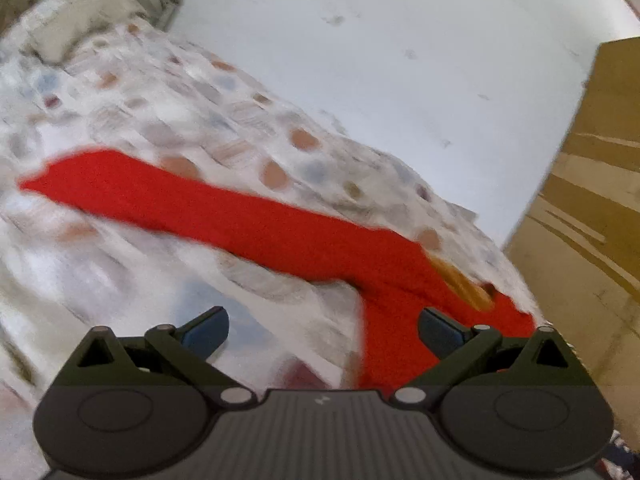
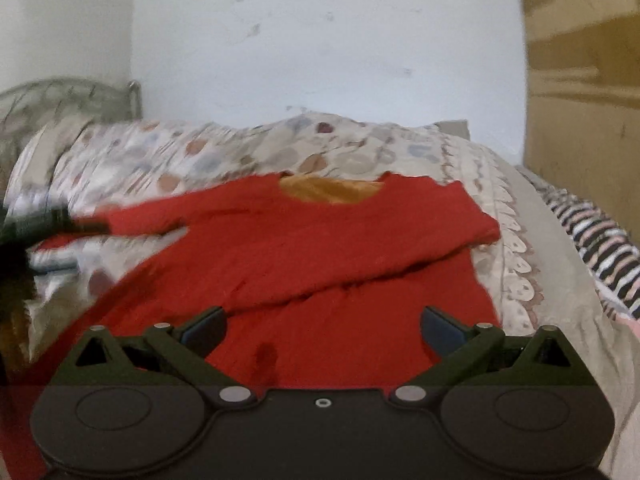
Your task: Fold small clothes
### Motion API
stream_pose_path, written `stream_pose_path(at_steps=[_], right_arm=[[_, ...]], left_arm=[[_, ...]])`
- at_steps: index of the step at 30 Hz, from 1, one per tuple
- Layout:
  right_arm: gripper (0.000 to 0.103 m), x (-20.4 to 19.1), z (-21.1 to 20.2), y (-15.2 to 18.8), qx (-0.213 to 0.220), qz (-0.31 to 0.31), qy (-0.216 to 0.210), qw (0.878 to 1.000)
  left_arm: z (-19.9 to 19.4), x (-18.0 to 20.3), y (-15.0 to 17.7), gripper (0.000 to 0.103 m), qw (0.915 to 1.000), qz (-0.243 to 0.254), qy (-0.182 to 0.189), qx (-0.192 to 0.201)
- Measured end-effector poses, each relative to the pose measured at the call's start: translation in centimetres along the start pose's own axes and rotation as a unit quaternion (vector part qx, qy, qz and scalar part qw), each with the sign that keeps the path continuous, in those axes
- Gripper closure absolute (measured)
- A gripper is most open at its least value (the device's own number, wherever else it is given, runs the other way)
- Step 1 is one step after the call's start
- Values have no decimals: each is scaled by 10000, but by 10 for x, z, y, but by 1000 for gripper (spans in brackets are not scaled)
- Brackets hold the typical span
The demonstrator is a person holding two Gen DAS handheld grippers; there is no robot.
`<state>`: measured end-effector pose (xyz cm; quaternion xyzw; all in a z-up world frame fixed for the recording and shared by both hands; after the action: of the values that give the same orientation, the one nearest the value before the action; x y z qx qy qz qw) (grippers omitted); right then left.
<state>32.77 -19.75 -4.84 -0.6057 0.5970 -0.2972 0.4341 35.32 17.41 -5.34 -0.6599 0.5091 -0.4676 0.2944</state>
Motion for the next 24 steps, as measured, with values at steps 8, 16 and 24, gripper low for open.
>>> stream_pose_path(at_steps=[8,16,24], right_arm=[[0,-5,1,27,-48,-150,16,9999],[0,16,6,30,-99,435,-396,9982],[0,9,10,33,-171,224,-299,9992]], left_arm=[[25,-118,-26,0,9925,-580,-1002,-398],[61,-184,-50,0,9843,-1583,-731,-267],[80,-240,-33,4,9447,-3116,-998,223]])
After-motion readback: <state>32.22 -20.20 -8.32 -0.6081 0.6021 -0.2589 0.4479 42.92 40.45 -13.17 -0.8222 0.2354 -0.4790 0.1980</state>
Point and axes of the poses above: each gripper's, at about its wrist camera, not at the fingertips, and z roughly the way its jaws point, x to its right, y to its underside, the point moved 2 cm from there along z, roughly the way its jaws point, and after that the axes turned 9 degrees about z, right-handed, at the moved point
